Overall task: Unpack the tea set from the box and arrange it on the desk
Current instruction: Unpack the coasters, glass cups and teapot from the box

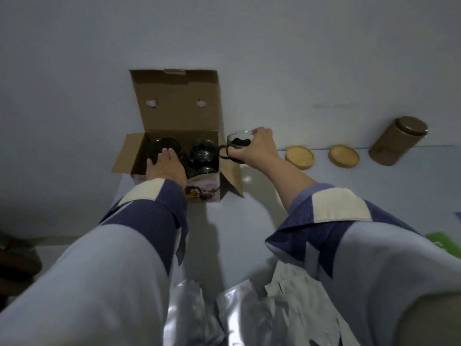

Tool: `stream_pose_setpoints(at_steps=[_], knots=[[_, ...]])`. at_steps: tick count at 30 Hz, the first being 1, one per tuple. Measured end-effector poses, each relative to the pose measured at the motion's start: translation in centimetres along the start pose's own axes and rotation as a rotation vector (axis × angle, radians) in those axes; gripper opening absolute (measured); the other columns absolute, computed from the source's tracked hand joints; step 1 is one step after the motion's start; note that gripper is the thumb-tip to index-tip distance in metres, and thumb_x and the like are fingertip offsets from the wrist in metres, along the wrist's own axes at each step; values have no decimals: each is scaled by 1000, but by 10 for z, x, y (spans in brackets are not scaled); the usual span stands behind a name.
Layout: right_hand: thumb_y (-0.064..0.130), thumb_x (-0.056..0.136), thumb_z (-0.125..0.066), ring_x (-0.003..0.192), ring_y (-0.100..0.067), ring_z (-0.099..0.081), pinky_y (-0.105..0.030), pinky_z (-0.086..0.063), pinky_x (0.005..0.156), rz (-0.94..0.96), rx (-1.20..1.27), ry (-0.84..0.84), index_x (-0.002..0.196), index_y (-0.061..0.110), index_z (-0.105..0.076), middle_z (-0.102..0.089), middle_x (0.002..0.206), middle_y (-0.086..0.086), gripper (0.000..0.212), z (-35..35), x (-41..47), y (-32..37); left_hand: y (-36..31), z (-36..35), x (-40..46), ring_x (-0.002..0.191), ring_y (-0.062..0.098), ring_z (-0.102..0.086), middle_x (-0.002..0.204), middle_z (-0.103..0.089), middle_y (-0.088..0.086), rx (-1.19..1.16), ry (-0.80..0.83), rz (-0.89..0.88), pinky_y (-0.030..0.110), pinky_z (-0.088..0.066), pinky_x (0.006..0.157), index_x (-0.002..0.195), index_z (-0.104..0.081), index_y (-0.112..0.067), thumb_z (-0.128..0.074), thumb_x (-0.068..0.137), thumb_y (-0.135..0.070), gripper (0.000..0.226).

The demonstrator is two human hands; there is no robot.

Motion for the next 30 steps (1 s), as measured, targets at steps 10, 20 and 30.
stream_pose_setpoints(at_steps=[10,20,30], knots=[[38,74,-75,122,-28,-45,-32,-41,98,-187,-8,-47,135,0,-35,-36,134,-13,83,56,-14,-119,-150,-29,-52,149,24,-8,162,-4,9,-107,-157,-366,40,-11,121,153,-7,-5,-36,98,-13,63],[35,66,-82,114,-30,-56,-31,-45,83,-302,101,-12,134,9,-33,-52,129,-13,87,60,-27,-231,-229,-115,-84,149,26,-12,162,6,6,-190,314,-266,43,-22,119,153,1,-4,-71,81,-42,109],[38,66,-79,115,-28,-56,-34,-47,90,-210,59,-40,132,14,-35,-53,130,-11,83,43,-28,-247,-241,-123,-76,150,22,8,161,17,9,-91,336,-255,39,-13,121,152,9,-1,-71,81,-43,115]])
Point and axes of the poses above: each hand's wrist, its own x-axis towards the middle knuckle, its own z-axis out of the back of the hand, y = z × x, the point moved 1 cm from there along x, towards the middle knuckle
